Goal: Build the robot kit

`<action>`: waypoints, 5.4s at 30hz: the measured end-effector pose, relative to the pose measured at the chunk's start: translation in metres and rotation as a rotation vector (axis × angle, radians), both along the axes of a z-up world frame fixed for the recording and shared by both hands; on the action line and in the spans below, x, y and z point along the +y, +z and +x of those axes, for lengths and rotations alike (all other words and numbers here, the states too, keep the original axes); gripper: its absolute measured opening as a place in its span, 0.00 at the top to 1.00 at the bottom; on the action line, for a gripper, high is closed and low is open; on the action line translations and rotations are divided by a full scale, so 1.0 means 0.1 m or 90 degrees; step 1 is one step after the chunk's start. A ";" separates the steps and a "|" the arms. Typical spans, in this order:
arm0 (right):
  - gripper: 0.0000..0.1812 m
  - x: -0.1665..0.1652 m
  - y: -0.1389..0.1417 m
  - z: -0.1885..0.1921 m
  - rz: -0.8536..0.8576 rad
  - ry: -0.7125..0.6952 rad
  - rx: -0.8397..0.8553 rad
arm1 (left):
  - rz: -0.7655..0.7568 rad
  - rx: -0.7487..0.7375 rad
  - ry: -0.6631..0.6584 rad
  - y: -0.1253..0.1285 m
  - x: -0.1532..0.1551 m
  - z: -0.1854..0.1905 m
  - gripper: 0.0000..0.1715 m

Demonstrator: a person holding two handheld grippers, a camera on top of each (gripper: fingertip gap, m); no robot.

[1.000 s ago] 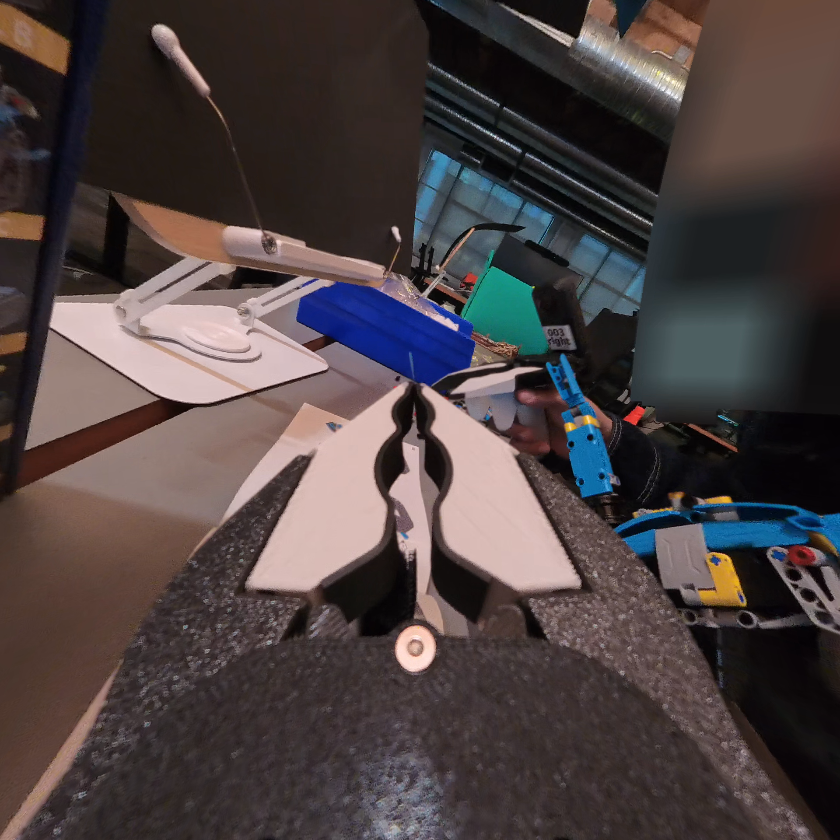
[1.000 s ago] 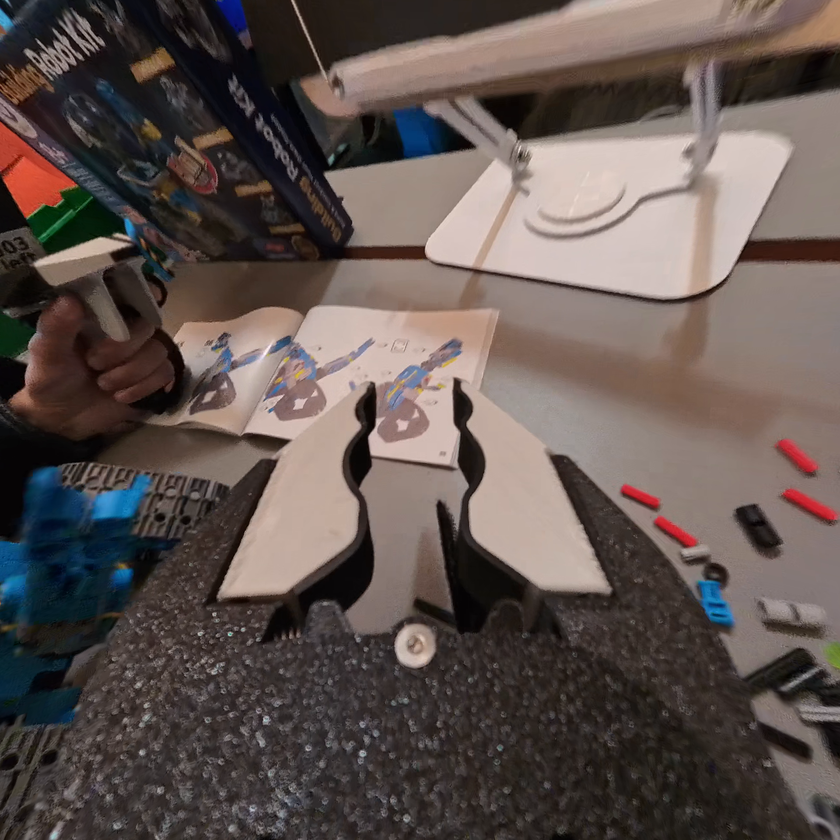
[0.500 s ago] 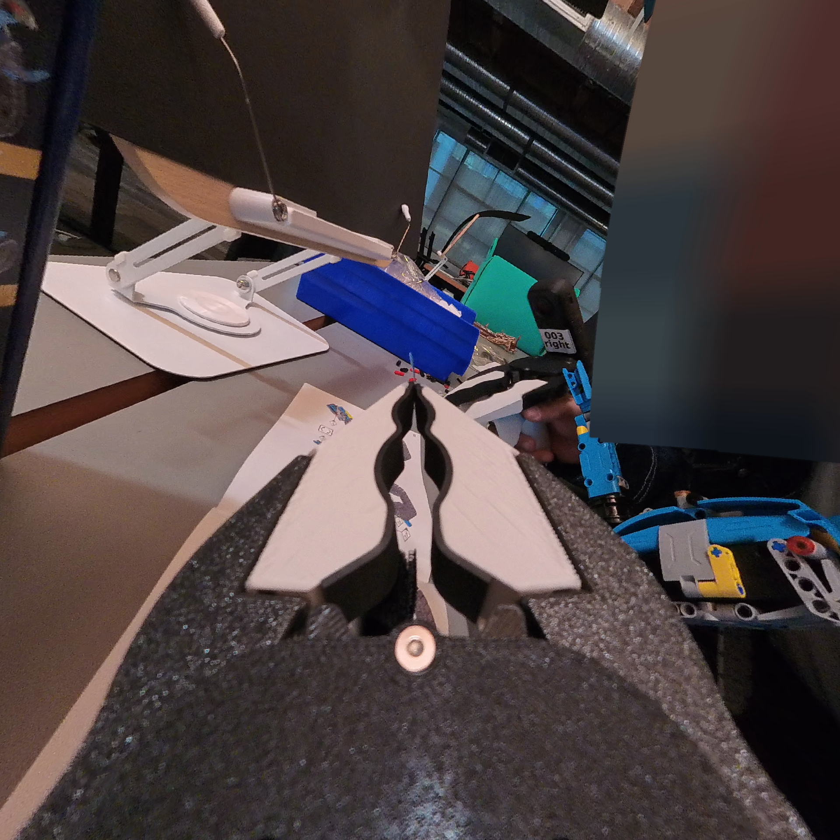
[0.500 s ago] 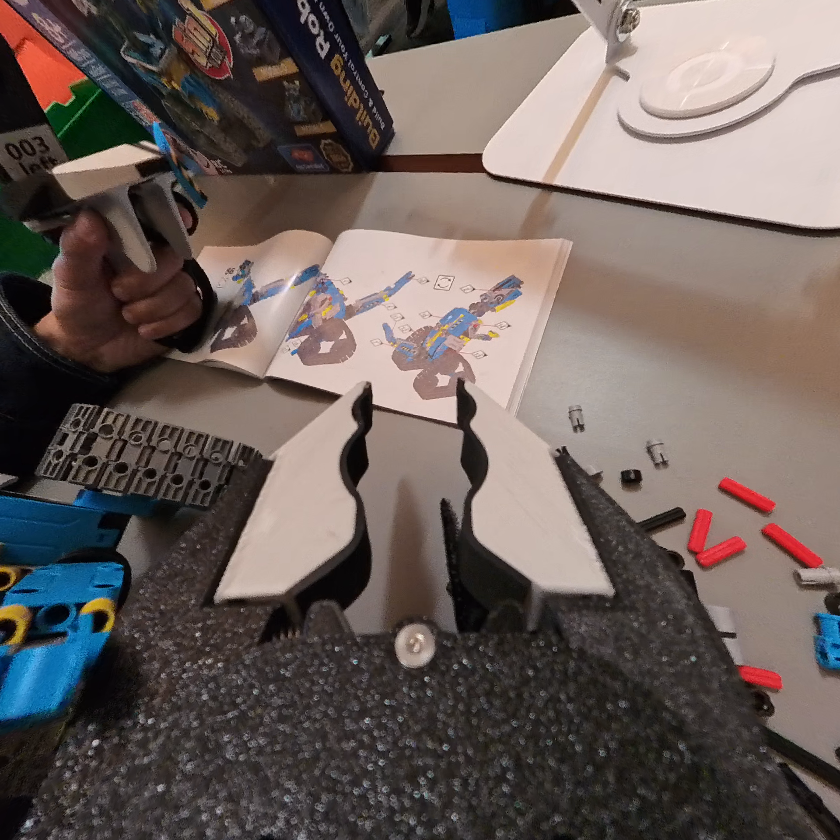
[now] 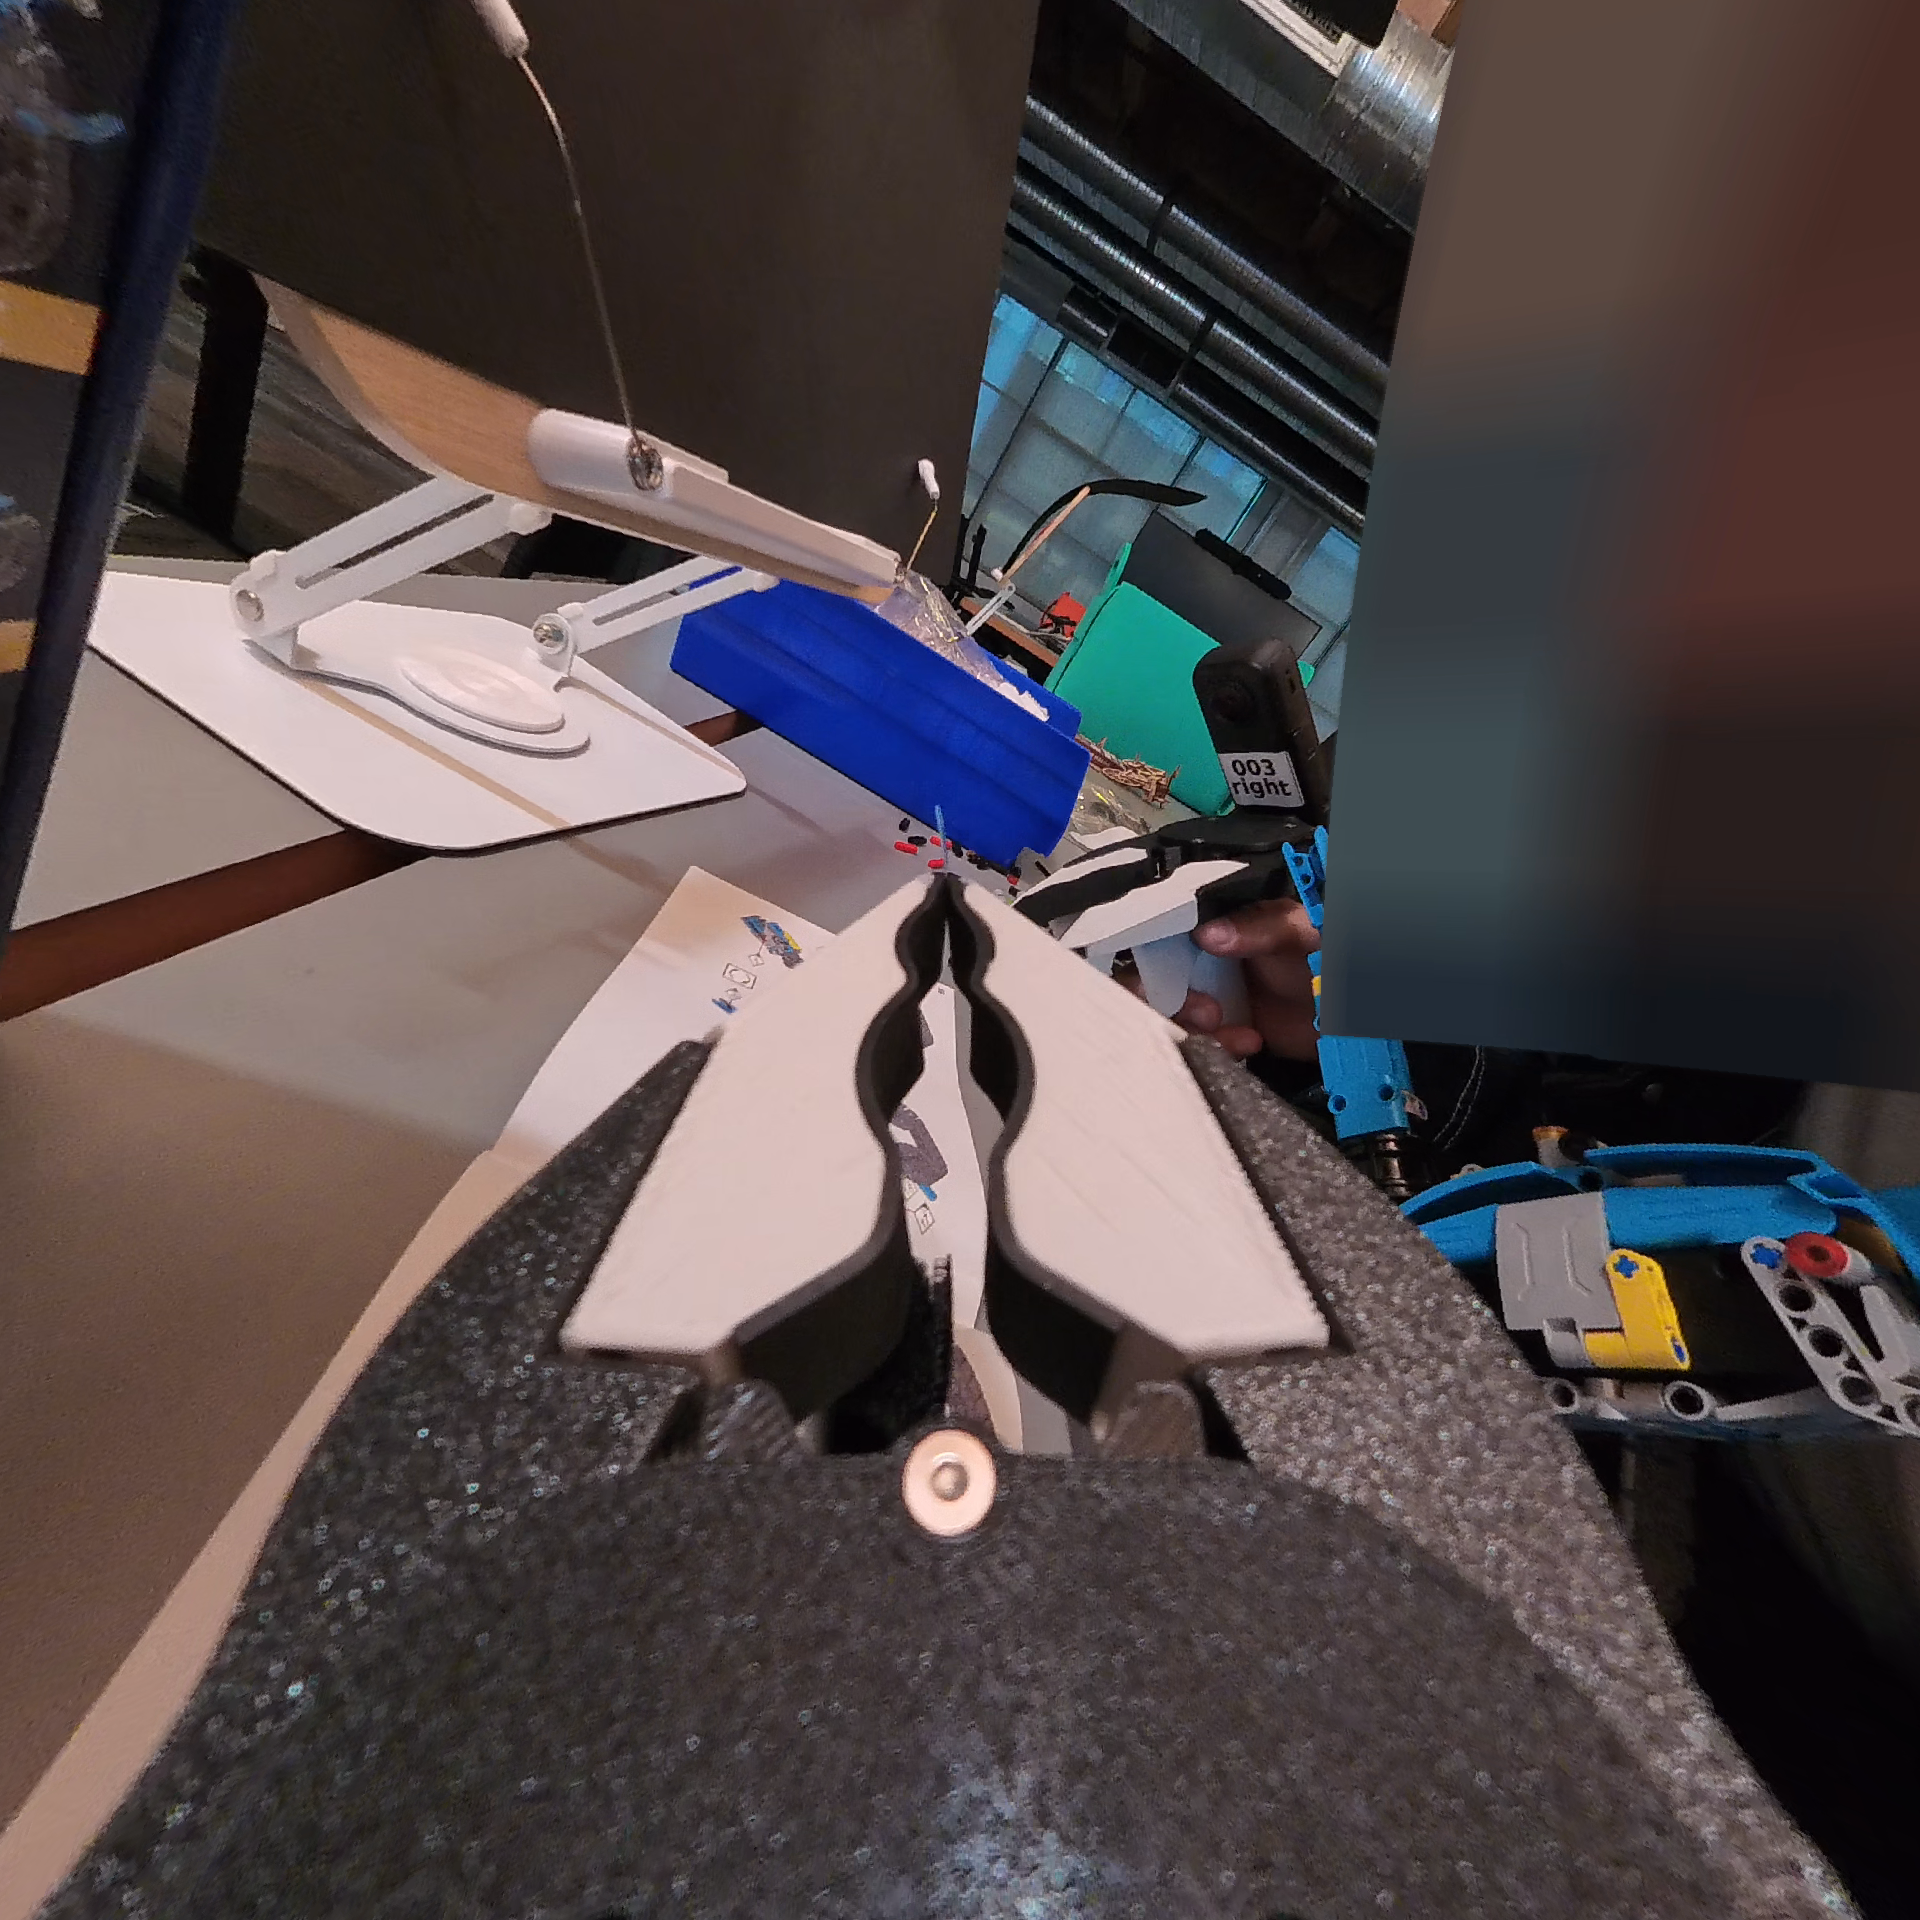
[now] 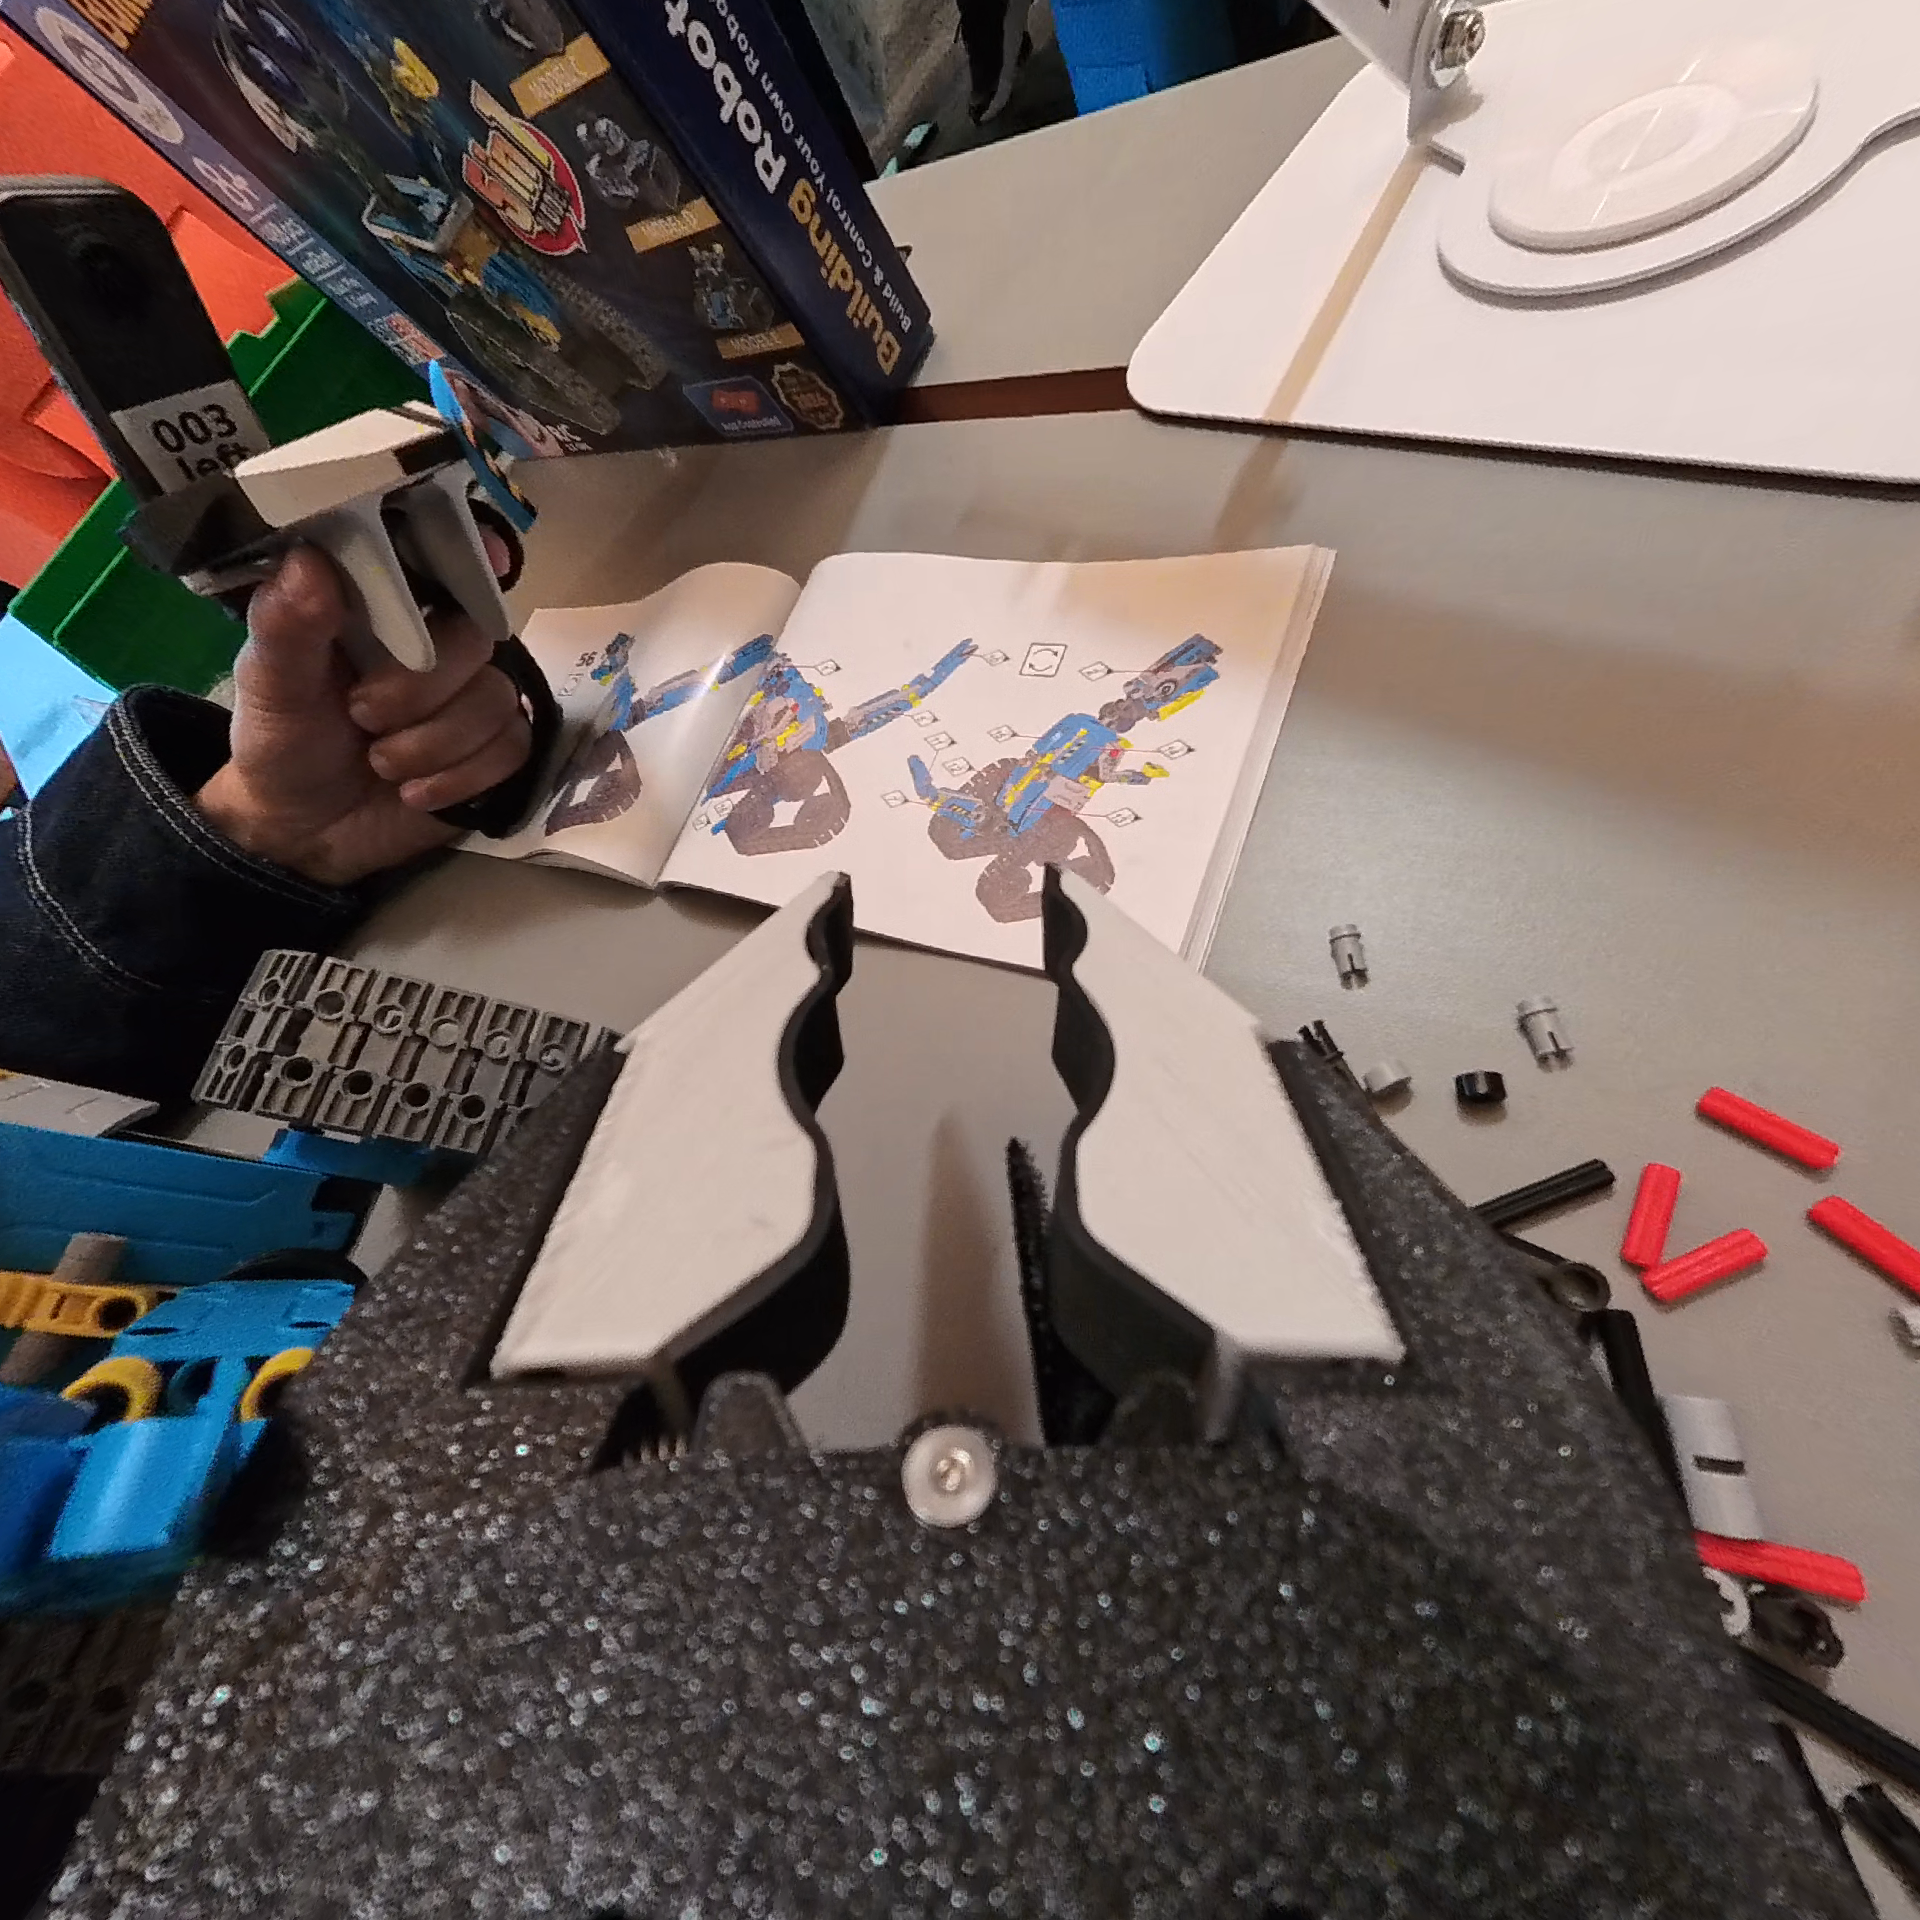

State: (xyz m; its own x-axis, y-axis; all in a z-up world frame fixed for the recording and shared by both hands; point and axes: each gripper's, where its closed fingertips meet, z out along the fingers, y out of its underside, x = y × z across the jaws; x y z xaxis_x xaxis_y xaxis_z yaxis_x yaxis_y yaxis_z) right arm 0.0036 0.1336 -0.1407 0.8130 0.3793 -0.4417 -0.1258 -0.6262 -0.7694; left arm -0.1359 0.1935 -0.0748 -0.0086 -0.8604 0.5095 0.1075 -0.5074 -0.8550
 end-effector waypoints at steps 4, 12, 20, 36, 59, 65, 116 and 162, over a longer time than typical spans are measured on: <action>0.80 0.00 0.01 0.00 0.001 0.001 0.003 | -0.002 0.000 -0.001 0.00 0.00 0.00 1.00; 0.80 -0.01 0.01 -0.01 0.000 0.003 0.005 | -0.003 0.001 -0.003 0.00 0.00 0.01 1.00; 0.80 -0.01 0.02 -0.02 0.000 0.004 0.006 | -0.003 0.002 -0.002 -0.01 0.00 0.01 1.00; 0.80 -0.02 0.03 -0.03 -0.001 0.006 0.010 | -0.003 0.002 -0.002 -0.01 0.01 0.01 1.00; 0.82 0.14 0.16 0.32 0.097 -0.052 -0.136 | 0.006 -0.002 -0.024 0.00 -0.06 0.02 1.00; 0.82 0.14 0.43 0.42 0.151 -0.083 -0.095 | 0.000 0.002 -0.026 -0.01 -0.05 0.02 1.00; 0.84 0.25 0.31 0.38 0.148 -0.076 -0.105 | -0.003 0.019 -0.049 -0.04 -0.09 0.07 1.00; 0.88 -1.42 0.38 -0.40 -0.486 0.845 -0.525 | -0.014 0.017 -0.077 -0.05 -0.13 0.07 1.00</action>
State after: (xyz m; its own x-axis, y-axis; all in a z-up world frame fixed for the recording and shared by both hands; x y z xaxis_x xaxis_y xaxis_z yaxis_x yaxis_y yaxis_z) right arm -0.0367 -0.0081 -0.1029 0.2334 0.8407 -0.4886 0.9722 -0.1933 0.1317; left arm -0.1284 0.1803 -0.0793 -0.0968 -0.8428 0.5294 0.0215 -0.5335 -0.8455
